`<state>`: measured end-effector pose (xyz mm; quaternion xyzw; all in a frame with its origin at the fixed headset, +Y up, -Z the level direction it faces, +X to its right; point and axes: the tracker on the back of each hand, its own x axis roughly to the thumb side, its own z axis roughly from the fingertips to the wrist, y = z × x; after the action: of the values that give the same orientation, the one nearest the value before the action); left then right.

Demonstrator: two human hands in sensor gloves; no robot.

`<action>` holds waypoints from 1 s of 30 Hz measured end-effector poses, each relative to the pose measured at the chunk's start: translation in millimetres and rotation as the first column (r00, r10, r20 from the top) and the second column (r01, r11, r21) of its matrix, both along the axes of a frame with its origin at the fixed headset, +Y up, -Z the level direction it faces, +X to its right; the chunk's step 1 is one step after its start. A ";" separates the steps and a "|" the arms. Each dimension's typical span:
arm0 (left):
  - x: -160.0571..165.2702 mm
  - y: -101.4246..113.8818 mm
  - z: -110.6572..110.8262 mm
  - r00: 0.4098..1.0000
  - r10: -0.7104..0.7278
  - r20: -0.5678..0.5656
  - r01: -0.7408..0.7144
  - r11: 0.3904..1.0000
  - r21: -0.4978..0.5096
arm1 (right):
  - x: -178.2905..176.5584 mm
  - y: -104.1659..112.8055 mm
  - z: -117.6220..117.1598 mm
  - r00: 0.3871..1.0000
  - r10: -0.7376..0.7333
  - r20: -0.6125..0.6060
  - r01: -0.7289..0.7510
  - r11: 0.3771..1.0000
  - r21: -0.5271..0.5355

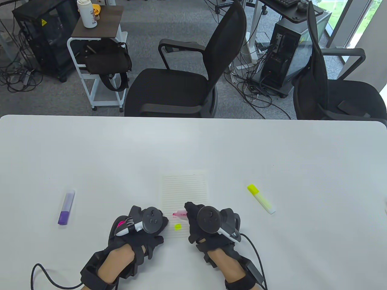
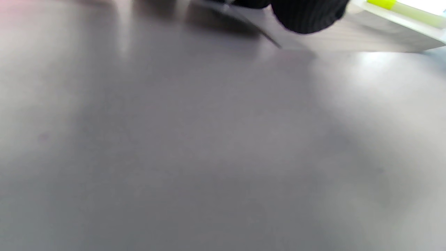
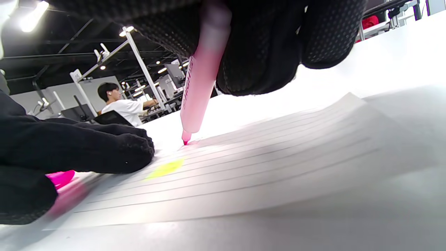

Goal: Apply highlighter ink on paper

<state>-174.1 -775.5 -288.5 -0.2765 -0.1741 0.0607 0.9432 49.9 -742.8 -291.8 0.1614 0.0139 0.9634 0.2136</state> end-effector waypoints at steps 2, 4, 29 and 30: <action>0.0 0.0 0.0 1.000 -0.001 0.000 0.001 1.000 -0.001 | 0.8 0.9 0.1 1.000 -0.015 -0.009 0.014 1.000 -0.021; 0.0 0.2 0.1 1.000 -0.002 0.000 0.002 1.000 -0.001 | 0.7 0.3 0.2 1.000 -0.013 -0.002 0.013 1.000 -0.003; 0.2 0.2 0.6 1.000 -0.002 -0.001 0.002 1.000 -0.005 | 2.0 -1.8 -2.0 1.000 0.010 0.008 -0.010 0.999 0.041; 0.2 0.2 0.5 1.000 -0.002 -0.001 0.002 1.000 -0.005 | 2.9 -1.3 -2.0 1.000 0.013 0.003 -0.013 1.000 0.024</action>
<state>-173.8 -775.2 -288.0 -0.2790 -0.1734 0.0602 0.9426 52.8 -744.1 -293.9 0.1624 0.0029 0.9651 0.2053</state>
